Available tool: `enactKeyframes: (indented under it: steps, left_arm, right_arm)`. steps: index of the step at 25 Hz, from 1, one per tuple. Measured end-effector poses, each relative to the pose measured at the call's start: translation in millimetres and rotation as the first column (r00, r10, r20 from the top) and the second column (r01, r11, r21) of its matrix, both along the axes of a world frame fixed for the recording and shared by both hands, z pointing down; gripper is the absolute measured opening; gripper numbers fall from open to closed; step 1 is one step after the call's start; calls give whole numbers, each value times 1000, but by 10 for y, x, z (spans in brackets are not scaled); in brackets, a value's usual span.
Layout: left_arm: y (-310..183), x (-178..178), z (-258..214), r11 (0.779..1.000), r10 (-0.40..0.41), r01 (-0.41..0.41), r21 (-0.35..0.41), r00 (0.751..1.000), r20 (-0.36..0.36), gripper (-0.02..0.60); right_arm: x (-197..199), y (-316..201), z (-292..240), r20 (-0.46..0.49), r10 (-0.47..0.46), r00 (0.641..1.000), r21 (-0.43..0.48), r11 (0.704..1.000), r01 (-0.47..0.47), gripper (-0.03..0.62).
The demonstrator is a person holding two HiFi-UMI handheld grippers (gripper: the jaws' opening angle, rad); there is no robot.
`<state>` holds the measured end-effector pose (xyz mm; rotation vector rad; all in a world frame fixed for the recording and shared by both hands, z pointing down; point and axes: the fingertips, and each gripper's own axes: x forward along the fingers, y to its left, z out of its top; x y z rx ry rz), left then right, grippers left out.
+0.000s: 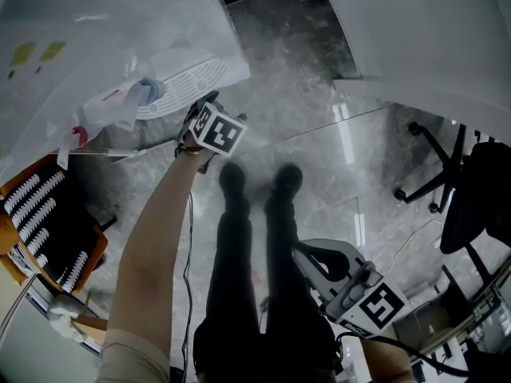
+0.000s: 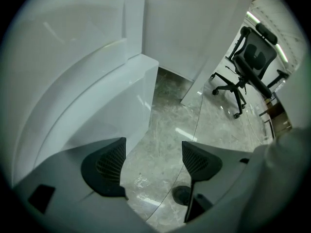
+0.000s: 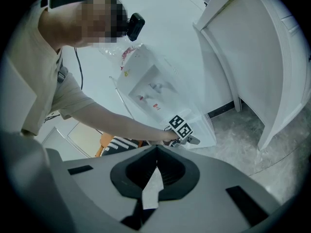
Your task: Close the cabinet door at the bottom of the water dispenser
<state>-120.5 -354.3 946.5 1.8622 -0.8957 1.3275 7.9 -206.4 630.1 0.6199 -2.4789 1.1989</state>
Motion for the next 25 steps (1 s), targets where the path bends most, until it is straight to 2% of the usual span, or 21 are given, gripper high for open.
enactKeyframes:
  steps: [11, 20, 25]
  left_arm:
    - [-205, 26, -36, 999, -3, 2, 44, 1000, 19, 330]
    - [26, 86, -25, 1000, 11, -11, -8, 1000, 5, 330]
    - [305, 198, -204, 997, 59, -60, -46, 998, -33, 330]
  right_arm:
    - [97, 43, 23, 10, 6, 1000, -27, 1000, -5, 8]
    - [165, 39, 24, 4, 15, 1000, -8, 1000, -15, 8]
    - [191, 21, 4, -28, 17, 999, -22, 1000, -18, 9]
